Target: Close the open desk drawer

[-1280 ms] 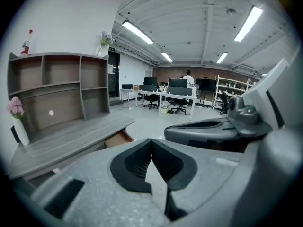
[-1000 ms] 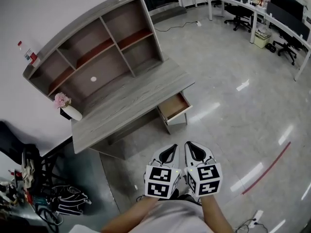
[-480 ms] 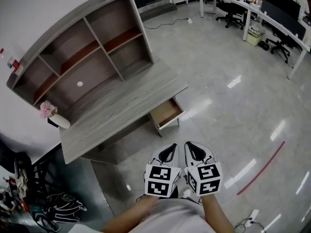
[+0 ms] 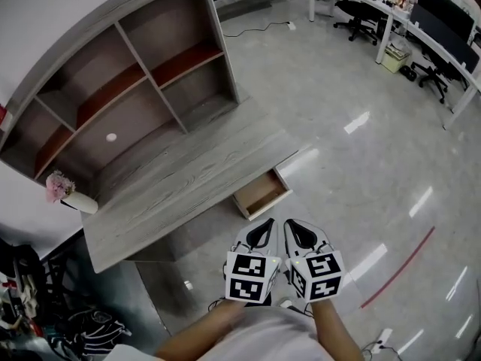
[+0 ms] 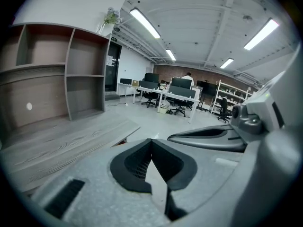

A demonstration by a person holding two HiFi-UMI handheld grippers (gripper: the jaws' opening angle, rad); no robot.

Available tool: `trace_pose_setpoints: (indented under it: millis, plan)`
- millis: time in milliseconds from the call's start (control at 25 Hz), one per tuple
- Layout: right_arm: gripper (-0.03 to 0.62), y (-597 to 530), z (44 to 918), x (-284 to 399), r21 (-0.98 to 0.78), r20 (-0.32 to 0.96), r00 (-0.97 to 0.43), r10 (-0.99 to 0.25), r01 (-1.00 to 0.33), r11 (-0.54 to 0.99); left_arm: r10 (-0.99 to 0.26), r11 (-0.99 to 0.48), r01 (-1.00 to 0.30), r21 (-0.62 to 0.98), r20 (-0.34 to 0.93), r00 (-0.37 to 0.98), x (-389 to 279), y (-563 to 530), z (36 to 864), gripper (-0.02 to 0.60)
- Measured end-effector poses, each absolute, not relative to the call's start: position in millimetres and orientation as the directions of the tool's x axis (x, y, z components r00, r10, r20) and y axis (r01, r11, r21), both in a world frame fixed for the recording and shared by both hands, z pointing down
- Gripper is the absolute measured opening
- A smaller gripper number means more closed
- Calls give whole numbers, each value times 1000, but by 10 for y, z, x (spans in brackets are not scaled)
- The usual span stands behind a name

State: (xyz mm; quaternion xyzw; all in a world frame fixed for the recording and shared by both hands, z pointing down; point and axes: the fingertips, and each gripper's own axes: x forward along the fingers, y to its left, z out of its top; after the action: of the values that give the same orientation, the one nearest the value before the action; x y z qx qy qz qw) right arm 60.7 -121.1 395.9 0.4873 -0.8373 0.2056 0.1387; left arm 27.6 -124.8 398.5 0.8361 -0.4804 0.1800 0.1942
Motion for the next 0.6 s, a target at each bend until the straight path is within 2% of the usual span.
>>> trace_pose_setpoints:
  millis: [400, 600]
  plan:
    - [0, -1670, 4405, 158, -355, 487, -542, -685, -840, 411, -738, -415, -886, 205, 494, 460, -254, -1742, 4233, 2]
    - [1, -1815, 4705, 199, -428, 506, -586, -633, -808, 405, -741, -348, -906, 243, 520, 424, -285, -1876, 4439, 2]
